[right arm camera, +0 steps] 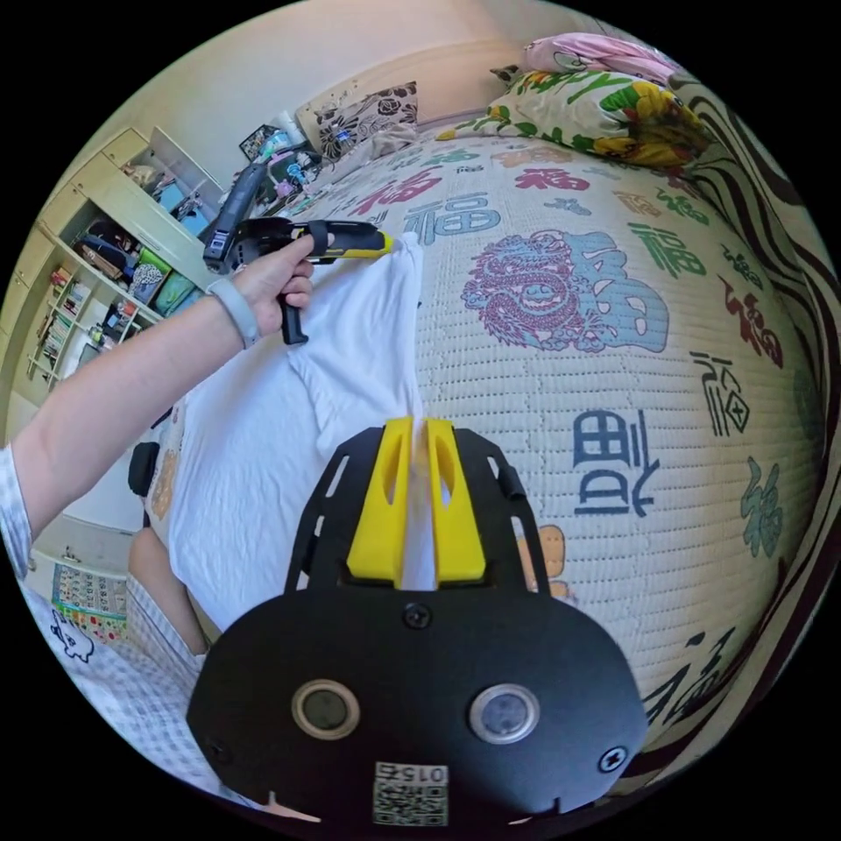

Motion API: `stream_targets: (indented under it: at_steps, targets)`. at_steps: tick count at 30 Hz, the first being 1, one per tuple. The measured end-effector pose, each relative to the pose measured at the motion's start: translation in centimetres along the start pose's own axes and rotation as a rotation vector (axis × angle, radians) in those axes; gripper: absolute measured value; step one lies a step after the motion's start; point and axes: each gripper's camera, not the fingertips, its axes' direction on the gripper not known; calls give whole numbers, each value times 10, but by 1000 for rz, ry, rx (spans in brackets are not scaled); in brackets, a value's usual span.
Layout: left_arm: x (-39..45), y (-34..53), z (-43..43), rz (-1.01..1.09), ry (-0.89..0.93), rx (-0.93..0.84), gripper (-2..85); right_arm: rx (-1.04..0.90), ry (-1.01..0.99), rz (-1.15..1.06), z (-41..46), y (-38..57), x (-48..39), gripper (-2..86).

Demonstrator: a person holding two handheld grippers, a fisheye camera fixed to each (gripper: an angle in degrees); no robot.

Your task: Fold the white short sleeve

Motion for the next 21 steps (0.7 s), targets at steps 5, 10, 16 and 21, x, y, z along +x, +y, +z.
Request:
stream_targets:
  at_steps: [5, 10, 16, 21]
  targets:
    - [1, 40, -71, 149, 84, 88, 14, 140, 27, -83, 0, 8, -30, 36]
    - [-1, 89, -92, 242, 37, -66, 12, -44, -12, -170, 73, -2, -64, 7]
    - [-22, 119, -145, 259, -112, 12, 18, -91, 85, -115, 108, 10, -74, -4]
    - [-82, 179, -256, 95, -91, 156, 47, -62, 108, -99, 103, 30, -85, -4]
